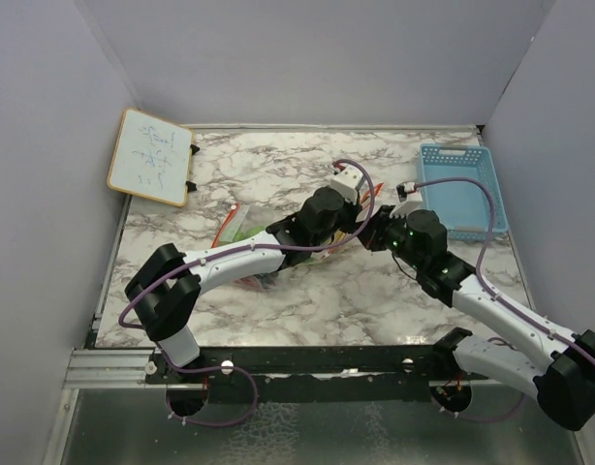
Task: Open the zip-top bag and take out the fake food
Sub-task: Open the zipper of the food storage bag at the center of the board.
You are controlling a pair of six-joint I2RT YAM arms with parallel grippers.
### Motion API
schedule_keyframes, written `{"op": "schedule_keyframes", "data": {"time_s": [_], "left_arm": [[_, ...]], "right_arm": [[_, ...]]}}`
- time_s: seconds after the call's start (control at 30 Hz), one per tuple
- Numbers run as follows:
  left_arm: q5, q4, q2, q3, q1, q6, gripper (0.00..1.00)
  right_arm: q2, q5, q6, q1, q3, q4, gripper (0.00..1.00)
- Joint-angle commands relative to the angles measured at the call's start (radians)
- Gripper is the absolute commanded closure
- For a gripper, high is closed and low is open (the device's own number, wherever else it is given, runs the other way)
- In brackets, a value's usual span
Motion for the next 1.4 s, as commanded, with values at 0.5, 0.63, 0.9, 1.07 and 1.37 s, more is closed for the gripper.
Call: {"op": "schedule_keyframes", "data": {"time_s": [0.5,0.63,0.9,1.07,1.37], "left_arm": [[0.032,0.063,-0.059,-0.05,-0.007,-0.045,1.0],[0.027,0.071,-0.09,-0.075,-0.004,-0.055,1.0],[0.021,0.05,-0.143,-0.119,-0.004,-0.045,1.0],[0.035,0.072,-0.16,-0.122,-0.005,-0.056,1.0],[0.019,0.076,-0.178,-0.125,-0.004,-0.07,1.0]], "right_arm": [[-0.116,-0.048,-0.017,0.0,0.055,0.011,0.97],[-0.084,-0.08,0.0,0.0,0.045,0.042,0.97],[-0.072,0.007,-0.013,0.0,0.078,0.009,0.96],[-0.077,0.023,-0.022,0.0,0.073,0.008,0.94],[-0.065,0.043,0.005,0.0,0.002,0.036,0.93]]}}
